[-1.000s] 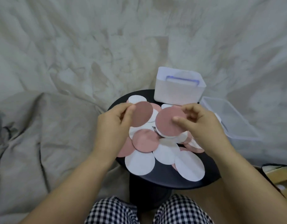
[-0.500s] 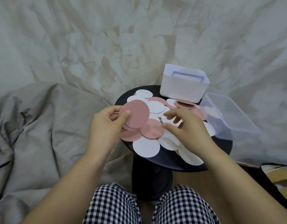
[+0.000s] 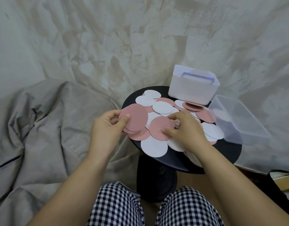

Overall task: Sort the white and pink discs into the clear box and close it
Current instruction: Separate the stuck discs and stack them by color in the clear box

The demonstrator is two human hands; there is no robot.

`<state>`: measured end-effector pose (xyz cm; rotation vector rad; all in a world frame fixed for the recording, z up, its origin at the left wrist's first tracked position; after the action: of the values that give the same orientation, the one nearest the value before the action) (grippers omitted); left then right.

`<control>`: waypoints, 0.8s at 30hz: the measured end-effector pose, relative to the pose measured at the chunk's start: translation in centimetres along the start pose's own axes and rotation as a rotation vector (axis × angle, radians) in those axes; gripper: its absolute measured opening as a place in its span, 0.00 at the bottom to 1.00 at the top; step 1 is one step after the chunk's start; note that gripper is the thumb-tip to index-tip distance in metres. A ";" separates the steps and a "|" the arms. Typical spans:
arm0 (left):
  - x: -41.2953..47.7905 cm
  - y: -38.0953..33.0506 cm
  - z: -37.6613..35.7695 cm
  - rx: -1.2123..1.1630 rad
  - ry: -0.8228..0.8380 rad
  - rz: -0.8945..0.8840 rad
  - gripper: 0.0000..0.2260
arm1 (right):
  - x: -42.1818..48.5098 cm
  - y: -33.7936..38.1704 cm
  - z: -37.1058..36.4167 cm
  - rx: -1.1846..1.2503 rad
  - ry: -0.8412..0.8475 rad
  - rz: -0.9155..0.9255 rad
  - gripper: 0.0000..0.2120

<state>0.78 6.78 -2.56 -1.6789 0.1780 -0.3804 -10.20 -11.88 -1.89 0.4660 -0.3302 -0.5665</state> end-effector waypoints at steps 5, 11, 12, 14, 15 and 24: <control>-0.4 -0.1 -0.5 -0.040 -0.014 0.016 0.04 | -1.2 0.0 2.8 0.652 -0.034 -0.082 0.03; -2.7 -0.7 -4.1 -0.187 0.266 0.101 0.03 | -3.5 0.9 3.2 0.787 -0.032 -0.047 0.04; -3.1 -0.7 -4.6 -0.188 0.310 0.099 0.04 | -3.8 0.8 3.2 0.769 -0.053 -0.043 0.05; -3.8 -0.6 -5.5 -0.158 0.381 0.081 0.07 | -4.3 0.7 3.3 0.706 -0.086 -0.018 0.06; -4.1 -0.5 -5.7 -0.123 0.403 0.068 0.08 | -4.6 0.5 3.4 0.667 -0.093 -0.004 0.07; -4.1 0.1 -5.5 0.037 0.301 -0.034 0.08 | -9.7 -5.1 4.4 -0.072 -0.059 0.219 0.20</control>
<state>-4.90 2.99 -2.73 -1.5841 0.3623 -0.6579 -22.00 -11.57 -2.38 0.3392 -0.4099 -0.3780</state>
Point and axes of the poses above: each hand's wrist, its own x-axis towards the middle knuckle, its own z-axis out of the back of the hand, y = z × x, the point moved 5 cm from there along x, towards the middle knuckle, and after that the axes turned 2 degrees about -x, right-handed, at the moved point
